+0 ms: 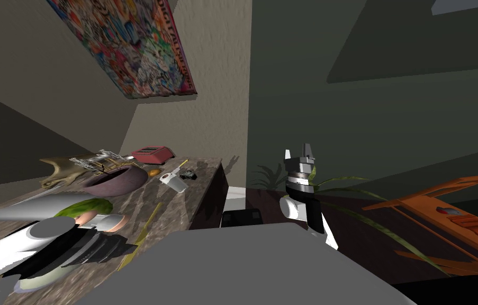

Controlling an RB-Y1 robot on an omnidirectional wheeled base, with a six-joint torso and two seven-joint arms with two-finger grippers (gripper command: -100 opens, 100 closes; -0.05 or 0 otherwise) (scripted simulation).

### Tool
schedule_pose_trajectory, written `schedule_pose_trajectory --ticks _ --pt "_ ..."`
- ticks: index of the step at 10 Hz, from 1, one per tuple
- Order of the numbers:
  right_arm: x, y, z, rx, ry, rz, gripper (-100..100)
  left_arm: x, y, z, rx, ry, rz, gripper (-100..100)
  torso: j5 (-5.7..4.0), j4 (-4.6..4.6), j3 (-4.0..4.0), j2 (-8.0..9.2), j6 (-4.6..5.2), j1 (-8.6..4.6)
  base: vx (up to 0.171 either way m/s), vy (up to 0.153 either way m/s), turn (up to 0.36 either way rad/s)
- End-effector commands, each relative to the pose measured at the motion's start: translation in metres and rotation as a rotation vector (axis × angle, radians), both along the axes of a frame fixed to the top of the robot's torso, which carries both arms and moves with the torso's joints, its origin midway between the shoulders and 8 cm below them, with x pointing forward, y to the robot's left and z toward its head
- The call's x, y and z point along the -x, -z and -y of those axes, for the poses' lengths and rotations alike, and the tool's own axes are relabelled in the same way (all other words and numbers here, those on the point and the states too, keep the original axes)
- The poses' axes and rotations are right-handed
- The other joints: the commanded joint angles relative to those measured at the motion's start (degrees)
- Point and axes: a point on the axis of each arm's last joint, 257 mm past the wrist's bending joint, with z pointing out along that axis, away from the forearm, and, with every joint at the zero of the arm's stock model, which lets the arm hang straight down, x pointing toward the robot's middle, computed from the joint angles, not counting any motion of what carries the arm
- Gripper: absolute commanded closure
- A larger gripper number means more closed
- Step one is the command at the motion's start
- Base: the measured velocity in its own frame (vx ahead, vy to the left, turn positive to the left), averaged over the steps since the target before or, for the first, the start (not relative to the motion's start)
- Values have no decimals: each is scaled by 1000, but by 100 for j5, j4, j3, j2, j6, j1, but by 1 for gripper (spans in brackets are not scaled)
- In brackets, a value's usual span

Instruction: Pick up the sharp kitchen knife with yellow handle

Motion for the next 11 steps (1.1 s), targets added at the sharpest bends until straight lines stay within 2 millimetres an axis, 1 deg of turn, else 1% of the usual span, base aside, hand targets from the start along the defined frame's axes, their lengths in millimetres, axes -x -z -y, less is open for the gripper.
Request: schedule_pose_trajectory --ticks 1,2,3,5,6,7,9,11 --pt "0 0 0 0 0 0 0 0 0 0 0 0 0 -100 0 0 0 0 0 0 0 0 0" --pt "0 0 0 0 0 0 0 1 0 1 3 0 -3 0 0 0 0 -1 0 -1 0 0 0" --pt "0 0 0 0 0 0 0 0 11 1 2 1 1 -100 -1 0 0 -1 0 -2 -10 -7 -9" --pt "0 0 0 0 0 0 0 -1 23 2 1 3 5 -100 -1 1 2 3 0 -6 -15 -14 -6" --pt "0 0 0 0 0 0 0 -1 19 2 3 2 2 -100 -1 1 3 5 0 -7 -8 -6 0" --pt "0 0 0 0 0 0 0 -1 20 1 1 2 4 100 -2 1 2 3 0 -5 0 0 0" --pt "0 0 0 0 0 0 0 -1 20 3 7 3 2 100 14 -2 -3 -4 -1 37 -1 -6 9" --pt "0 0 0 0 0 0 0 0 20 2 3 -5 1 100 26 0 -1 -2 13 50 0 -1 5"
